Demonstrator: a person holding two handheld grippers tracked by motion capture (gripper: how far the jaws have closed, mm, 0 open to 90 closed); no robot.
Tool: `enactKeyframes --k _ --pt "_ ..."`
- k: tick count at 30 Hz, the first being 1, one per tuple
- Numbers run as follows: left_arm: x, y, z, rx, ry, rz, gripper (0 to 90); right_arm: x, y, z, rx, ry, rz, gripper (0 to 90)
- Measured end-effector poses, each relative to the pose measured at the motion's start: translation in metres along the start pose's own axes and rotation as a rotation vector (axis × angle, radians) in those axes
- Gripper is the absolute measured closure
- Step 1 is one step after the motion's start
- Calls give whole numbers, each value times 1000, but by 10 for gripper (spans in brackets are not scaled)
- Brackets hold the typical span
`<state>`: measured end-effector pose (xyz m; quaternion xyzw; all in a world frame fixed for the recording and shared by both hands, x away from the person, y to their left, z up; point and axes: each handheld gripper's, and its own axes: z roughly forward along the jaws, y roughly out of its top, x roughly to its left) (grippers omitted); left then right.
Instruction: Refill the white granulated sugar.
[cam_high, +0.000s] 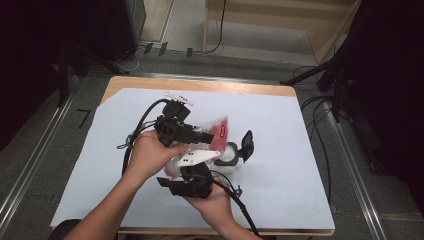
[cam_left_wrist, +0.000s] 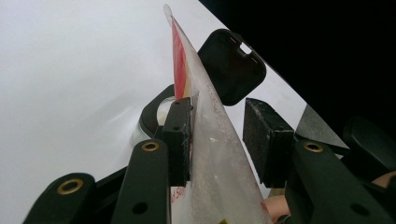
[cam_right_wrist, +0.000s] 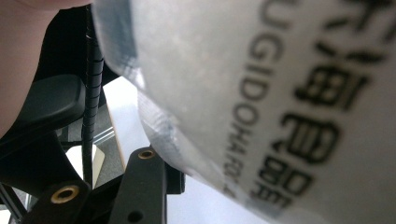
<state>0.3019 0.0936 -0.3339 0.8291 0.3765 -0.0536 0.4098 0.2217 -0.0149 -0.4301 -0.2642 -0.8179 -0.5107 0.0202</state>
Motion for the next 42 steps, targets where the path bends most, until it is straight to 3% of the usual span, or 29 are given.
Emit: enactKeyframes --k 42 --pt "-1 0 0 -1 0 3 632 0 0 0 -1 -2 0 634"
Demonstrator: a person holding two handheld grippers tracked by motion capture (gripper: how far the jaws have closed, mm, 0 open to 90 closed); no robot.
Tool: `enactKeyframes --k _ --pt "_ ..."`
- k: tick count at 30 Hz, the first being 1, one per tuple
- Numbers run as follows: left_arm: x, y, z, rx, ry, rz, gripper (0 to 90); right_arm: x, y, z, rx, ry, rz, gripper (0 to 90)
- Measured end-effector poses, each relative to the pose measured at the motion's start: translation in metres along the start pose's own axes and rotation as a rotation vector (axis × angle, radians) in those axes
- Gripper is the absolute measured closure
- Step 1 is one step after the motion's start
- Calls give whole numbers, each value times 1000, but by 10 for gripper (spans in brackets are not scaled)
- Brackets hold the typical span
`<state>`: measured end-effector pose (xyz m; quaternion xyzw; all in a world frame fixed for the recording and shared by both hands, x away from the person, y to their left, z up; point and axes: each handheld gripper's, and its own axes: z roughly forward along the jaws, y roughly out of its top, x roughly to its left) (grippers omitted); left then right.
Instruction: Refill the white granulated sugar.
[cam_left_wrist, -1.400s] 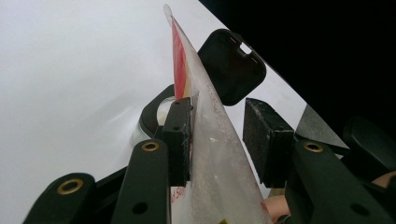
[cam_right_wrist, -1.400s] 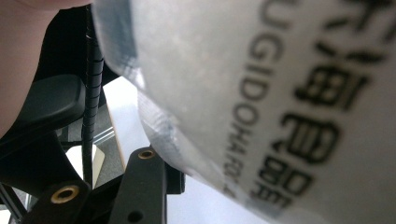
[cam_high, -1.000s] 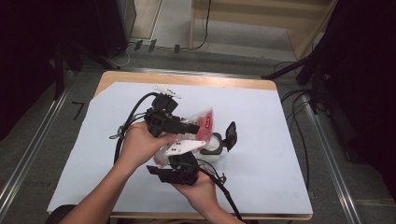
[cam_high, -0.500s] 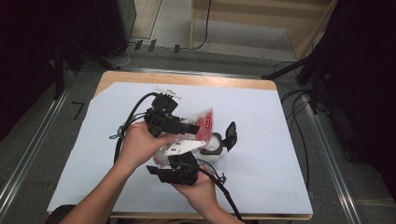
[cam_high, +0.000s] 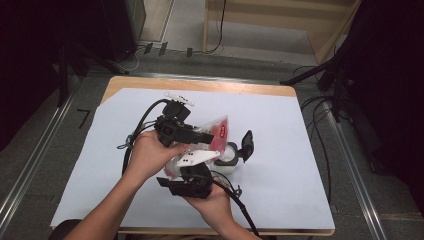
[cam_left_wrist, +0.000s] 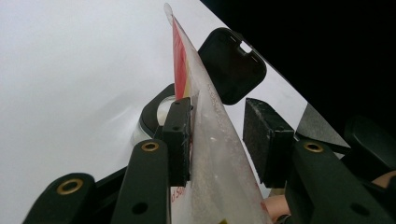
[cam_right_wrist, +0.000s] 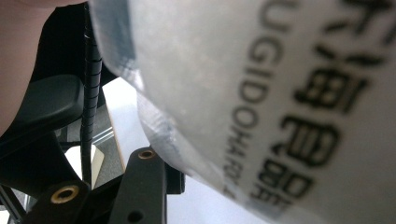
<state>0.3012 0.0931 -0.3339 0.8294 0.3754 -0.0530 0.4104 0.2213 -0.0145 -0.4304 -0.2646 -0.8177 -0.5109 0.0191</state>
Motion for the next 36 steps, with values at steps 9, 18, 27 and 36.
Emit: enactKeyframes --k 9,18,27,36 --pt "0 1 0 -3 4 -1 638 0 0 0 -5 -4 -3 635" --pt "-1 2 -1 -18 24 0 640 -2 2 1 -13 1 -4 634" --pt "-1 0 -3 -30 53 6 645 -5 3 5 -16 5 -23 635" --pt "1 2 -5 -46 50 -10 627 -8 7 5 -28 21 -12 637"
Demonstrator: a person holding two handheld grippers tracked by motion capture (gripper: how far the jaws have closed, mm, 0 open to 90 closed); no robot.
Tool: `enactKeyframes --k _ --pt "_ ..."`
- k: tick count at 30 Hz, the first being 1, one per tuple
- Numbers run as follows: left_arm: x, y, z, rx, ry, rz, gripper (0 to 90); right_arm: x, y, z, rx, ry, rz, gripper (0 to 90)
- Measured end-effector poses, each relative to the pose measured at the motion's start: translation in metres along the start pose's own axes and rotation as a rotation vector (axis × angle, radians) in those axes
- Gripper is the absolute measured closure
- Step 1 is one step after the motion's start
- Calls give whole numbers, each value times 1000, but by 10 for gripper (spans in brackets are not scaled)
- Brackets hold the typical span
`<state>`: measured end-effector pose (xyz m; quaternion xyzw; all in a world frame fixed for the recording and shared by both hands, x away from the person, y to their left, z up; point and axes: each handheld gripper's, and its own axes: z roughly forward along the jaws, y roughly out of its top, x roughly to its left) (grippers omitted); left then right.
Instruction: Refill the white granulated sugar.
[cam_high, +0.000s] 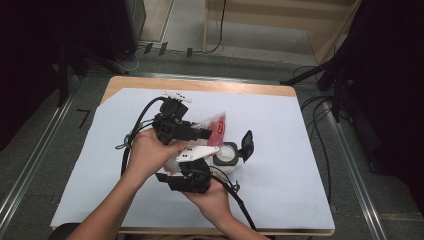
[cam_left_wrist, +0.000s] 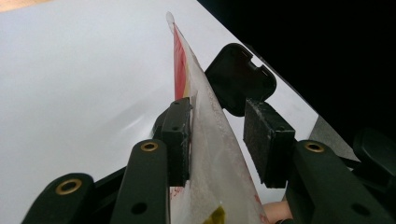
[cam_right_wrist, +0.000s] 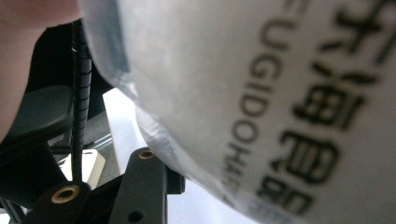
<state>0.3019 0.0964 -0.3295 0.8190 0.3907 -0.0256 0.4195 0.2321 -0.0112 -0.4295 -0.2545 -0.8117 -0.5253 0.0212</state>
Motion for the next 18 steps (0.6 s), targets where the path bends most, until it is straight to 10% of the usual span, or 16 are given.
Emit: enactKeyframes --k 18 --pt "1 0 -3 -1 10 0 625 -1 3 0 1 7 -2 636"
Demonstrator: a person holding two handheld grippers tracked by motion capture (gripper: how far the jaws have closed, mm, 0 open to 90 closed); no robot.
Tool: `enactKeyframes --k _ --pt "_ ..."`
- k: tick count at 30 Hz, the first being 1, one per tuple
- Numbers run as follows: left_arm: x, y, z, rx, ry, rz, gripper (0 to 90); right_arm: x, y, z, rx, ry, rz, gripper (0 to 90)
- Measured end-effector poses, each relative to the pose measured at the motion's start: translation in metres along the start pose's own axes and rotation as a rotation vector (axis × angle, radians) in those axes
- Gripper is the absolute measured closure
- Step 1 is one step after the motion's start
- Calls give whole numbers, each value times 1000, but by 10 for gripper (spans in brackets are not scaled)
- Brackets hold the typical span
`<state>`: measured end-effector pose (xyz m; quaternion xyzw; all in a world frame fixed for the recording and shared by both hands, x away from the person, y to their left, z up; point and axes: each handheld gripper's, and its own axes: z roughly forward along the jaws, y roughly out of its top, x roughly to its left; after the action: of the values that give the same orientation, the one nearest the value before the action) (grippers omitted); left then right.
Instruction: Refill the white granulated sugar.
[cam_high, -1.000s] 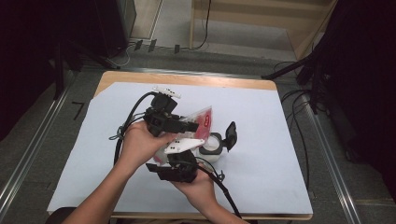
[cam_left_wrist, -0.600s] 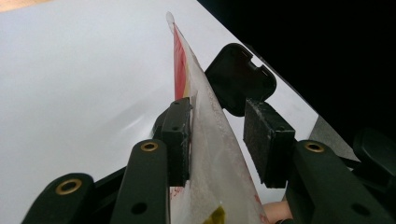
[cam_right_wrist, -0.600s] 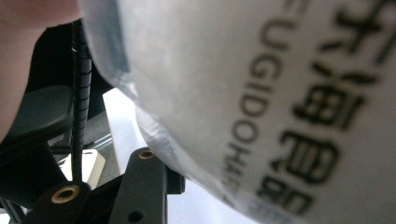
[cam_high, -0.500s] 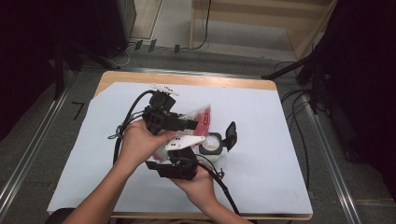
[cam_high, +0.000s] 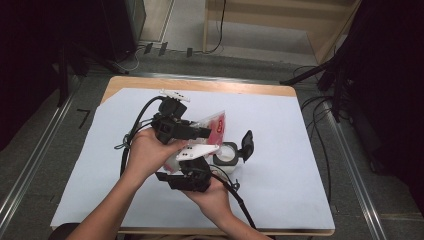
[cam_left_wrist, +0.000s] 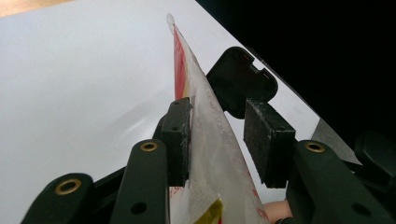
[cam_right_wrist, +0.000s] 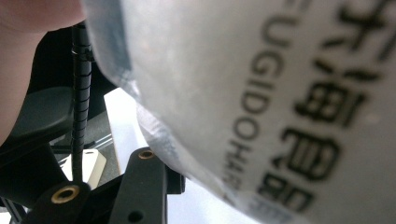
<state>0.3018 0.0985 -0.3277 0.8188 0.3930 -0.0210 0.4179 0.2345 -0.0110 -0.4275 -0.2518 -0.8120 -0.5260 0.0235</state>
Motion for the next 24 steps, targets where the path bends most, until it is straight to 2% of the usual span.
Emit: enactKeyframes --k 24 --pt "1 -2 3 -2 -2 0 626 -2 -2 1 4 -1 2 636"
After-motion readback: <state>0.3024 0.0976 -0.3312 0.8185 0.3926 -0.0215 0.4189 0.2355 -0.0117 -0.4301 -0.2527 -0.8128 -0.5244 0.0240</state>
